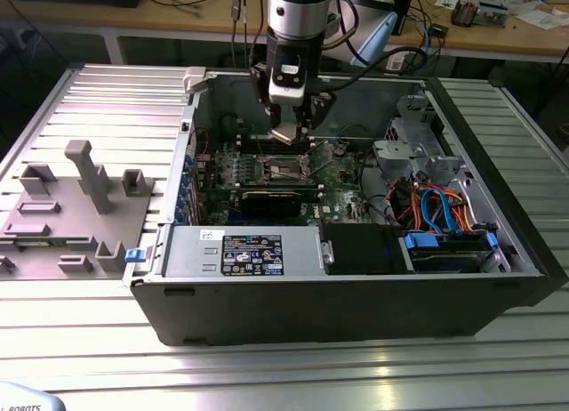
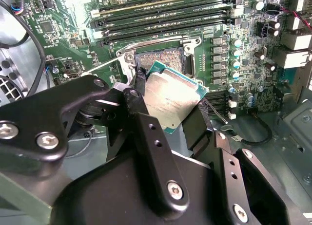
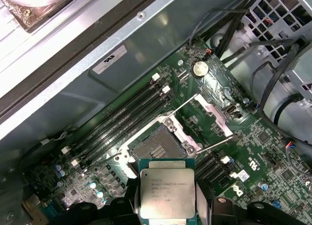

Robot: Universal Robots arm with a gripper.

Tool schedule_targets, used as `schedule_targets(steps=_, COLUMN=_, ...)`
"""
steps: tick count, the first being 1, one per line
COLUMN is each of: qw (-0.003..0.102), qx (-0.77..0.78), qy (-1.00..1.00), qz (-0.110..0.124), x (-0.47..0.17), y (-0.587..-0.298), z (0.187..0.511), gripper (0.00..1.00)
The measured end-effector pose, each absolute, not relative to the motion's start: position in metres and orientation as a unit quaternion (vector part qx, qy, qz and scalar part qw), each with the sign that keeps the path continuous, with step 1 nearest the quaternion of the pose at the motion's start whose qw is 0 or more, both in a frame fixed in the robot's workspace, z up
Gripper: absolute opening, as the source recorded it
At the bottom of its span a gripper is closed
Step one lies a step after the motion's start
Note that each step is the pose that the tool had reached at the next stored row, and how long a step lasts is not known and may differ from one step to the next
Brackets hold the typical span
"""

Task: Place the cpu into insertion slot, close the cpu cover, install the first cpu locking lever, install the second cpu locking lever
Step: 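Place the cpu into insertion slot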

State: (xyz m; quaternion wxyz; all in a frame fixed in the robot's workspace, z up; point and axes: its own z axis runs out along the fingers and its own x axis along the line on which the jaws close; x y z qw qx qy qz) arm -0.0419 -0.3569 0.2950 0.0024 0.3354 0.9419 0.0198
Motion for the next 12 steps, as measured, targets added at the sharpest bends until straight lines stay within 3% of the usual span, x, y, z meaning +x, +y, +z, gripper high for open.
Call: schedule_targets(steps=12, qw=0.003, qx=0.351, qy=0.936, qz=0.02, x=-0.0419, y=-0.3569, z=0.295, gripper=0.55)
